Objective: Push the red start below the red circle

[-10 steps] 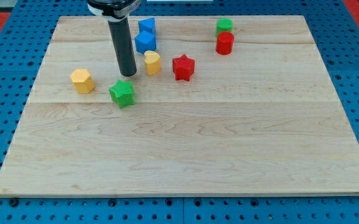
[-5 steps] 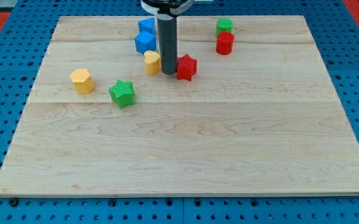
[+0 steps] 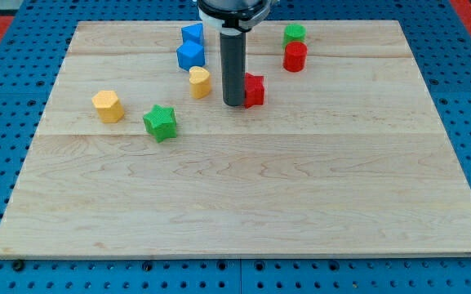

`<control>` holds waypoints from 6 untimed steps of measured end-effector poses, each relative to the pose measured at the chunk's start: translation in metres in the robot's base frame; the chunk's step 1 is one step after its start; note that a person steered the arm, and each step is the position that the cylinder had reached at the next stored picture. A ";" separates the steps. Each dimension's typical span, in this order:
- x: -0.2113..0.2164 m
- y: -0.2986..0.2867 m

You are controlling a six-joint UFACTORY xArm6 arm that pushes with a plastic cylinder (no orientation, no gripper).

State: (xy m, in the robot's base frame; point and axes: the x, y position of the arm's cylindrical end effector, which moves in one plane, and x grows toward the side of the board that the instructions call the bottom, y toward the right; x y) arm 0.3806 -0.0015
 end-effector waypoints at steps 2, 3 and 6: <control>-0.005 0.035; -0.015 0.053; -0.024 0.050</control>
